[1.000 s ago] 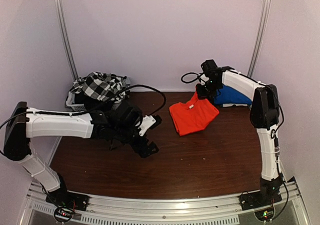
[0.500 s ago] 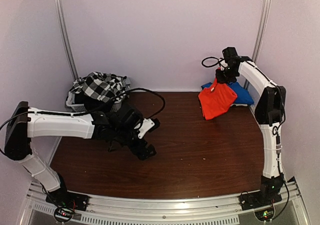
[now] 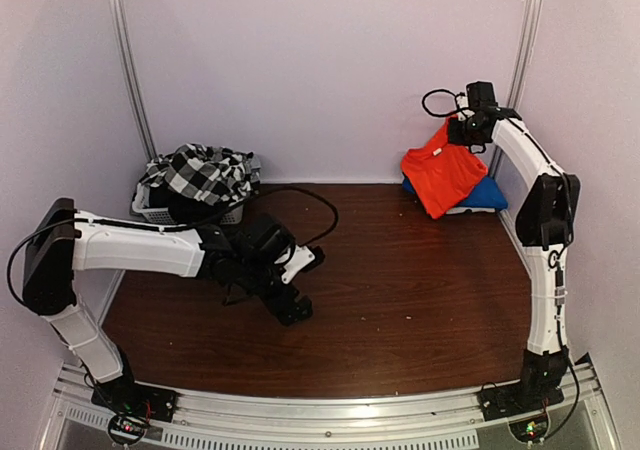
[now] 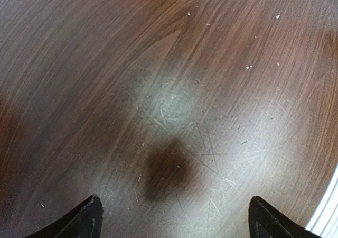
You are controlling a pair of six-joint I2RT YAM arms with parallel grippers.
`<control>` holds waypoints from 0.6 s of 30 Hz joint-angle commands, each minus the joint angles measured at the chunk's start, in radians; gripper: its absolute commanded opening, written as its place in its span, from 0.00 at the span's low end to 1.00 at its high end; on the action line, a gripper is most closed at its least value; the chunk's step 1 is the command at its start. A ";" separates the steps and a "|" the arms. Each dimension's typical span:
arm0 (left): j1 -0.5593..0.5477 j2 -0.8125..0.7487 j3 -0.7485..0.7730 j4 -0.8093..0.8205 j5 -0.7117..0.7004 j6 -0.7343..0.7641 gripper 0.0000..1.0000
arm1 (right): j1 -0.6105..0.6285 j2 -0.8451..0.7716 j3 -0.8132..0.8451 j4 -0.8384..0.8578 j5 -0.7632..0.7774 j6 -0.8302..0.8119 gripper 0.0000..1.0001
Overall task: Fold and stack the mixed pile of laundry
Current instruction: Place the square-folded T-shirt at the corner of the board.
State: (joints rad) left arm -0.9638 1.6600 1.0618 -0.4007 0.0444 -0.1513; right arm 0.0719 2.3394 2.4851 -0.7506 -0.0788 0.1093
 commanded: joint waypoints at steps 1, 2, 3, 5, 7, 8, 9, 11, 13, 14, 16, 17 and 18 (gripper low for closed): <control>0.002 0.021 0.051 -0.005 0.000 0.019 0.98 | -0.058 0.042 0.042 0.123 -0.010 0.023 0.00; 0.002 0.025 0.055 -0.010 -0.001 0.020 0.98 | -0.059 0.048 0.044 0.131 -0.011 0.026 0.00; 0.003 0.027 0.058 -0.011 -0.001 0.021 0.98 | -0.073 0.055 0.044 0.141 -0.008 0.027 0.00; 0.006 0.032 0.061 -0.013 0.000 0.020 0.98 | -0.097 0.065 0.043 0.159 0.004 0.028 0.00; 0.012 0.039 0.064 -0.015 0.003 0.020 0.98 | -0.116 0.070 0.043 0.180 0.012 0.032 0.00; 0.015 0.043 0.067 -0.018 0.004 0.019 0.98 | -0.126 0.073 0.044 0.189 0.014 0.032 0.00; 0.016 0.048 0.071 -0.021 0.006 0.020 0.98 | -0.135 0.075 0.044 0.195 0.022 0.033 0.00; 0.021 0.058 0.080 -0.025 0.009 0.021 0.98 | -0.155 0.083 0.042 0.215 0.025 0.039 0.00; 0.023 0.070 0.092 -0.031 0.009 0.023 0.98 | -0.170 0.093 0.042 0.232 0.036 0.041 0.00; 0.025 0.076 0.096 -0.034 0.011 0.024 0.98 | -0.178 0.099 0.041 0.241 0.036 0.042 0.00; 0.028 0.088 0.109 -0.043 0.011 0.024 0.98 | -0.191 0.117 0.040 0.260 0.019 0.047 0.00; 0.030 0.093 0.115 -0.047 0.012 0.024 0.98 | -0.196 0.127 0.040 0.266 0.016 0.046 0.00; 0.032 0.096 0.118 -0.051 0.016 0.025 0.98 | -0.201 0.139 0.040 0.270 0.012 0.046 0.00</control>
State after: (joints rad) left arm -0.9432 1.7348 1.1362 -0.4423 0.0456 -0.1425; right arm -0.1036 2.4374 2.4962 -0.5804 -0.0788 0.1394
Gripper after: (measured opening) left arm 0.976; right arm 0.038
